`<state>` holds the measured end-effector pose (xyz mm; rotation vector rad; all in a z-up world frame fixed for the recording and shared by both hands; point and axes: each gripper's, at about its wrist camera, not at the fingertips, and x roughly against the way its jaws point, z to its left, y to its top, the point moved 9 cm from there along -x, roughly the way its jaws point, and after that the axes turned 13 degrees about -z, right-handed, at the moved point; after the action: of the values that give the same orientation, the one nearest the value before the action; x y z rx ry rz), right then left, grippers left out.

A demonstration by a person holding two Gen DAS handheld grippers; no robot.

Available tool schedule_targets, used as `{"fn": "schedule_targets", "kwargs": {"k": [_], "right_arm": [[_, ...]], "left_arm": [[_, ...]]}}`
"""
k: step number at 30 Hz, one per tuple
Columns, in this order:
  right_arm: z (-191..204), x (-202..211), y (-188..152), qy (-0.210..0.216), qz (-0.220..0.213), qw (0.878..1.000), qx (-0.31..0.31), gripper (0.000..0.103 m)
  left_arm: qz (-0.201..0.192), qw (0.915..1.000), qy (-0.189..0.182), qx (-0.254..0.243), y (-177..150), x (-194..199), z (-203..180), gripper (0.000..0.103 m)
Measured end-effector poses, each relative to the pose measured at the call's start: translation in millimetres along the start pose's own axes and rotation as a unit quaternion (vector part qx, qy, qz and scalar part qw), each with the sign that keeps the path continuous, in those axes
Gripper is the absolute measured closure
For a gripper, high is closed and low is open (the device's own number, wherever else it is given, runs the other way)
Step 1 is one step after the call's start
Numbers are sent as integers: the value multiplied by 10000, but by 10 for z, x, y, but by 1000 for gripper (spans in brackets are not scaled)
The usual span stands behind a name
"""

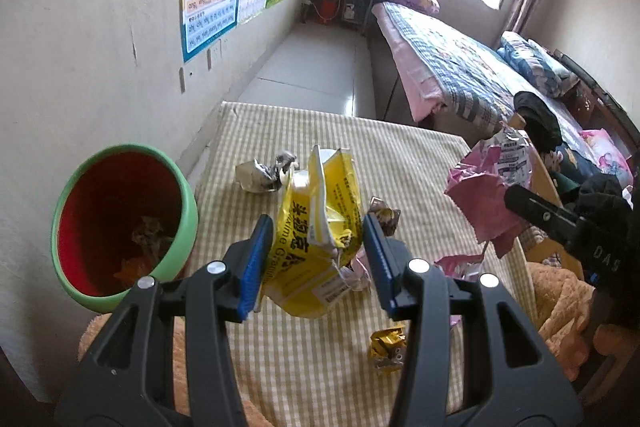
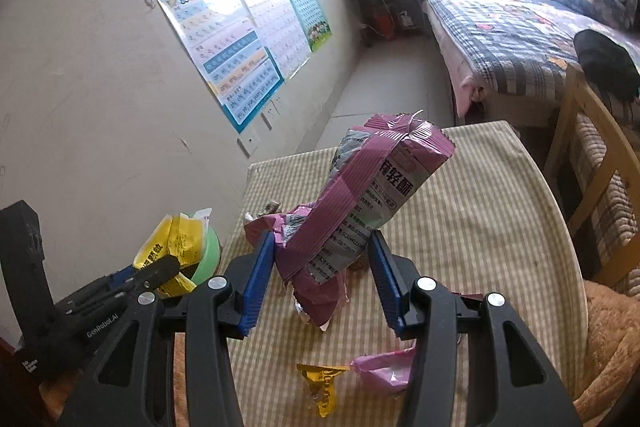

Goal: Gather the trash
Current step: 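Carry the yellow bag and pink bag up over the red bin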

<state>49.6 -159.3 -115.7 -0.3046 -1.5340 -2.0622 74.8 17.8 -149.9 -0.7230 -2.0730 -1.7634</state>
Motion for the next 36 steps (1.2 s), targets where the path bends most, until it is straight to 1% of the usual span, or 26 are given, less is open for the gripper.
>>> {"fn": "schedule_targets", "kwargs": {"k": [9, 16, 27, 36], "right_arm": [[87, -8, -20, 38, 45, 9999, 144, 56], [195, -54, -41, 90, 117, 9995, 274, 56], [413, -126, -75, 271, 201, 9982, 500, 56], [577, -202, -84, 405, 249, 9968, 650, 56]], "left_arm": [[-35, 9999, 109, 75, 14, 22, 130, 58], [-73, 9995, 269, 175, 12, 57, 259, 59], [-142, 9984, 438, 318, 28, 130, 461, 58], [-131, 9975, 549, 417, 26, 119, 617, 58]]}}
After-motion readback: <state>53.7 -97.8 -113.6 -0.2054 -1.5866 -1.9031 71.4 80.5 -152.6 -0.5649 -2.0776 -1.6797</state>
